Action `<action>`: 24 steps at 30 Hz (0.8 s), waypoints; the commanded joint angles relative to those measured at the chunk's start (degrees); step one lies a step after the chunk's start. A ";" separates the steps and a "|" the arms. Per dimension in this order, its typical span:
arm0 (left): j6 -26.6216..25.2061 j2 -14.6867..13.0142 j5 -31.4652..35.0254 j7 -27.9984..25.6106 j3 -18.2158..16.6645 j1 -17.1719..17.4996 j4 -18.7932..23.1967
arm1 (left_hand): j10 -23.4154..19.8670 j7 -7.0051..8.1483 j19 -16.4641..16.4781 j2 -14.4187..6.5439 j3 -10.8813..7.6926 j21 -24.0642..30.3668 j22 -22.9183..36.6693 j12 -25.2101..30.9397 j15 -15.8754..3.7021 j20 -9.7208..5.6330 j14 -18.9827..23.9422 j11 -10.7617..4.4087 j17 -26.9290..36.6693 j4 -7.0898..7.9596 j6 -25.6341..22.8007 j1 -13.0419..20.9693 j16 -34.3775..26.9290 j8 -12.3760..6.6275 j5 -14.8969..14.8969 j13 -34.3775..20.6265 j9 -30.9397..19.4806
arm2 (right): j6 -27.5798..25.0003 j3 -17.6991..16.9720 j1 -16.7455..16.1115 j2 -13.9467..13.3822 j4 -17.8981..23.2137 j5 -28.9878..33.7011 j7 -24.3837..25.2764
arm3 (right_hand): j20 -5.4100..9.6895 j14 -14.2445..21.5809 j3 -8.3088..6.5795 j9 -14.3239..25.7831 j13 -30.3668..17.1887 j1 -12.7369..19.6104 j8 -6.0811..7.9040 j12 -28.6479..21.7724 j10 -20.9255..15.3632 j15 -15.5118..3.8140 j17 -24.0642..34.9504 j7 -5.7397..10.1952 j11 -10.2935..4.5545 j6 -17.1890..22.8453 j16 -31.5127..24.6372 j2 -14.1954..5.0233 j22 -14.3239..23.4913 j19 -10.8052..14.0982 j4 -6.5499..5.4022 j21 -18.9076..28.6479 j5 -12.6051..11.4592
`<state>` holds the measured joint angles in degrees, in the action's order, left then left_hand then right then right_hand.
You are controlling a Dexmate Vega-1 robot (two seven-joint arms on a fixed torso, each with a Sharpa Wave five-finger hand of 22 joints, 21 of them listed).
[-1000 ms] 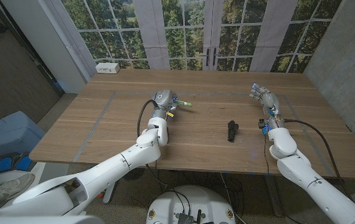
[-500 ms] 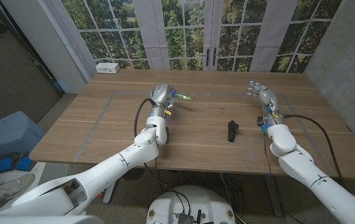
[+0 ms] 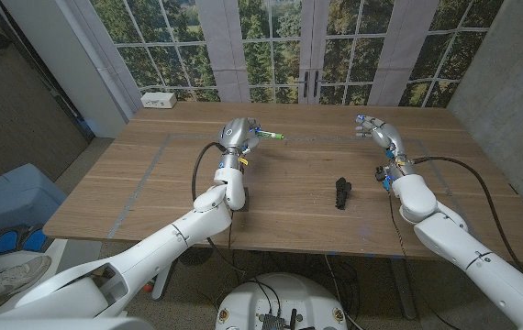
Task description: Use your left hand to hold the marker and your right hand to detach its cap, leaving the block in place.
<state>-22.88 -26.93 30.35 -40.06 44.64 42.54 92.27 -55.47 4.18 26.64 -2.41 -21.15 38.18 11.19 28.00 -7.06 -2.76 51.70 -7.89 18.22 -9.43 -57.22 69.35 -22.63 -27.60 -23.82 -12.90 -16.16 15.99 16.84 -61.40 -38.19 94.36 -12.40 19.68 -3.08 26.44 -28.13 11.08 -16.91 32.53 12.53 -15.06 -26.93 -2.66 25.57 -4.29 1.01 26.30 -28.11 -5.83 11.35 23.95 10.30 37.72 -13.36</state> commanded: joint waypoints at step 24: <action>5.93 0.54 -7.17 7.29 -3.02 -2.85 0.89 | -14.89 -2.23 -0.74 -0.63 0.83 1.02 0.05 0.02 -6.91 -4.17 0.07 -3.67 0.44 -0.10 -2.52 0.29 0.03 -0.23 -2.20 -17.71 -8.86 | -11.71 3.07 3.00 -6.86 9.44 5.13 -5.47 | -0.16 1.86 0.55 0.42 -1.59 6.55 1.28 -1.25 -2.04 -2.78 3.77 0.95 -1.29 3.24 -4.04 1.07 0.47 1.10 0.65 1.88 -0.03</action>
<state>-18.18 -26.26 25.63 -36.10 42.38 41.27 92.78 -55.48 4.17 26.21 -2.43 -20.49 38.62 11.20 27.88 -7.04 -2.76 51.68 -7.89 18.51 -9.53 -57.21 69.37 -22.51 -27.84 -25.45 -12.90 -16.16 7.79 18.80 -59.83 -43.82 102.00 -9.31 15.94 -3.17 27.77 -27.59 11.35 -18.23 38.39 13.63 -15.91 -28.26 -2.76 29.05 -3.37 -0.31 29.28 -31.62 -4.61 11.60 24.67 10.59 39.01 -13.36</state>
